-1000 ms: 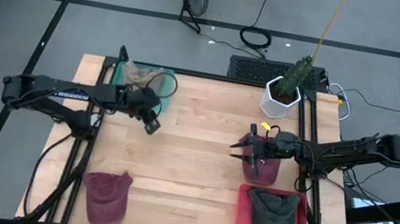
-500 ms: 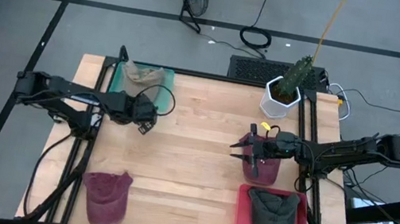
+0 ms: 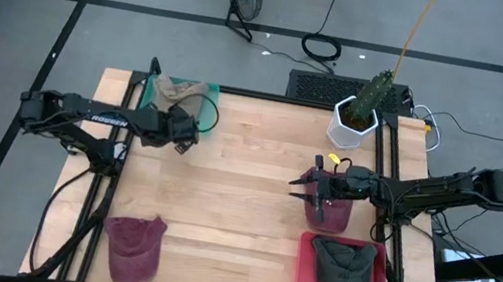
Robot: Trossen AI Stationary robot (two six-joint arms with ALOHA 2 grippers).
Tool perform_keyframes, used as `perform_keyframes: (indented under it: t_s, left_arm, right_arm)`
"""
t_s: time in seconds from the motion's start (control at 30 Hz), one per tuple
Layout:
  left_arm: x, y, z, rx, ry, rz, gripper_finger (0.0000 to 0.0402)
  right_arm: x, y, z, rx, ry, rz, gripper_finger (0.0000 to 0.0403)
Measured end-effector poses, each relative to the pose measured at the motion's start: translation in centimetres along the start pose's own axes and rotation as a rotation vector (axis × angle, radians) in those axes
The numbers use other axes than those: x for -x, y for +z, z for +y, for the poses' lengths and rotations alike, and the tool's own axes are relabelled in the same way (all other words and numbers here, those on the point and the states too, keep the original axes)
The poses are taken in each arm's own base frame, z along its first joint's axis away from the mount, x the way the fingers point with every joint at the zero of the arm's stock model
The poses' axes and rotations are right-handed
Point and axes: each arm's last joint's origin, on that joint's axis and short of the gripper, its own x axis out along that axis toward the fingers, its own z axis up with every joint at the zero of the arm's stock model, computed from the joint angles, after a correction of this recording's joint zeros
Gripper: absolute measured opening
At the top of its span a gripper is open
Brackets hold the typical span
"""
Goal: Pick & Place hat
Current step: Adjust the green bin on the table, then put the right maroon cap into the green bin
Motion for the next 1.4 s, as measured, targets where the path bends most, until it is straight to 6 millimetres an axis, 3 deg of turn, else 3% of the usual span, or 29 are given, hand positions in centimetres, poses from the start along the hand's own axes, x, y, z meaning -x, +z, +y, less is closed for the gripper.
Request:
perform_keyframes:
  t_s: [0.17, 0.33, 0.6, 0.83, 0.97, 1.1, 1.2, 1.4]
  left_arm:
    - [-0.1, 0.0, 0.1, -0.003, -0.007, 0.014, 0.0037]
    - [0.5, -0.6, -0.9, -0.035, -0.122, 0.064, 0.0037]
    - [3.3, -1.9, -2.0, -0.017, -0.235, -0.017, 0.0037]
    - [7.8, -1.5, -4.1, 0.060, -0.473, -0.379, 0.0037]
    - [10.9, -1.0, -6.6, -0.036, -0.661, -0.632, 0.0037]
    - [12.6, -1.3, -9.1, -0.149, -0.824, -0.772, 0.0037]
    - [12.5, -2.0, -11.2, -0.206, -0.927, -0.830, 0.0037]
    - [8.6, -4.3, -14.3, -0.211, -1.083, -0.903, 0.0037]
  right_arm:
    - [0.0, -0.1, 0.0, -0.002, 0.003, 0.015, 0.0116]
    - [0.0, -0.3, 0.1, -0.015, 0.006, 0.034, 0.0116]
    - [0.6, 0.3, 0.0, -0.111, 0.005, 0.011, 0.0116]
    - [2.0, 0.8, 0.1, -0.212, 0.005, 0.021, 0.0132]
    - [2.5, 0.8, 0.1, -0.251, 0.005, 0.043, 0.0155]
    - [3.0, 0.2, 0.3, -0.331, 0.008, 0.123, 0.0173]
    - [3.5, -0.1, 0.6, -0.380, 0.013, 0.175, 0.0182]
    - [4.4, 1.3, 0.8, -0.399, -0.048, 0.322, 0.0185]
